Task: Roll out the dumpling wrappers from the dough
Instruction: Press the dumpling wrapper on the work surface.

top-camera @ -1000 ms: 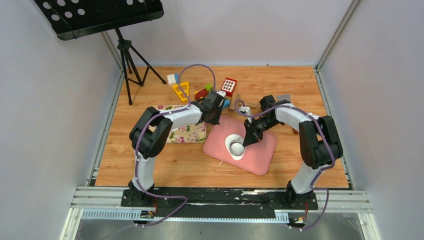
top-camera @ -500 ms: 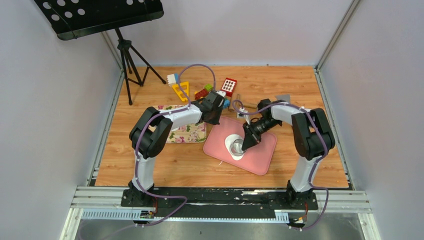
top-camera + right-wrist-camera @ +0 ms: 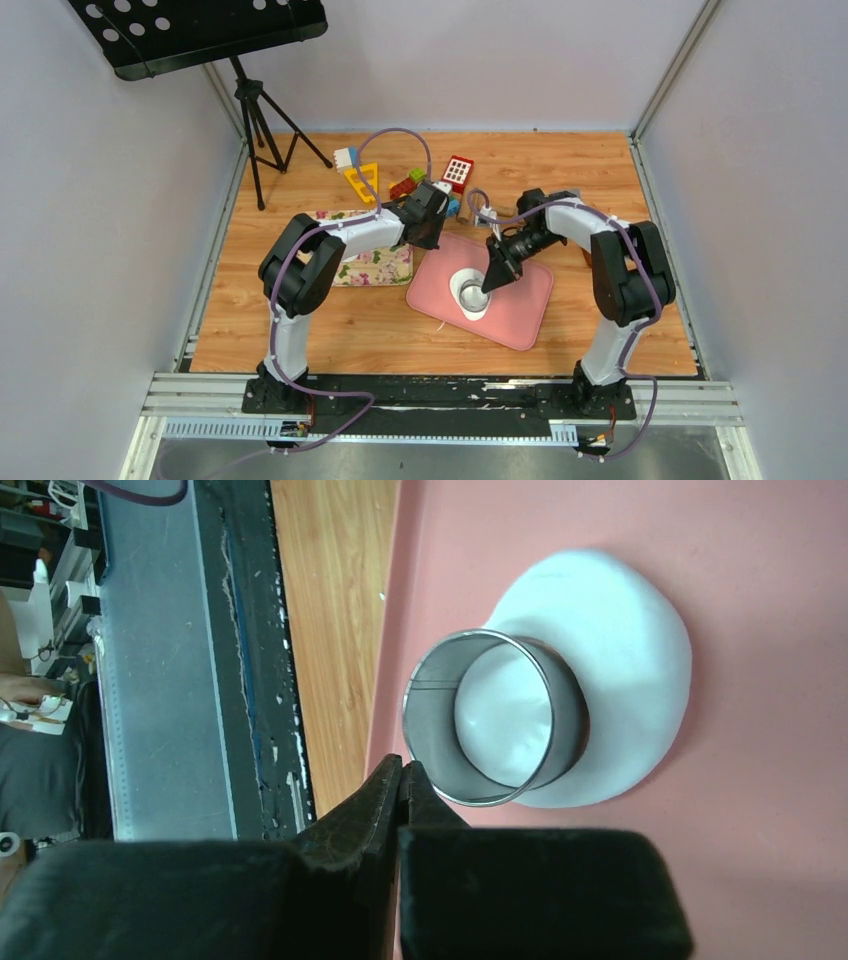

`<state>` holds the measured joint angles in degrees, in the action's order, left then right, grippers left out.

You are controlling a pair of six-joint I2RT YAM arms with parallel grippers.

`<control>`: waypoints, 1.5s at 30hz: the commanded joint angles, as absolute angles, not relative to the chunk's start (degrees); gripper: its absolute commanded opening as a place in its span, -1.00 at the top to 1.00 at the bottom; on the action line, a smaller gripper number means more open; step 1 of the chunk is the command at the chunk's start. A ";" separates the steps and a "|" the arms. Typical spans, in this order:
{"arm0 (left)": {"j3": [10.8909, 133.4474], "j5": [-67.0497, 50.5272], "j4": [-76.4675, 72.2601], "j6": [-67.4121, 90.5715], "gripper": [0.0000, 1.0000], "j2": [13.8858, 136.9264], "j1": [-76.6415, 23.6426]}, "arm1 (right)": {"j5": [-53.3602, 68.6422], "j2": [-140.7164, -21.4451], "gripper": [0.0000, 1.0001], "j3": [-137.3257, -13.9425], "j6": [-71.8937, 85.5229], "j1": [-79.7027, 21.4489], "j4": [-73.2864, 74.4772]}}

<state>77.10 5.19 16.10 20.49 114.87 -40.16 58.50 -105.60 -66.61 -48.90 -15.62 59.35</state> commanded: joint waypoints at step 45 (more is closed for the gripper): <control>77.50 3.34 20.72 19.53 1.00 115.44 -41.05 | 29.48 -87.41 -0.94 -54.93 -54.63 -34.79 33.78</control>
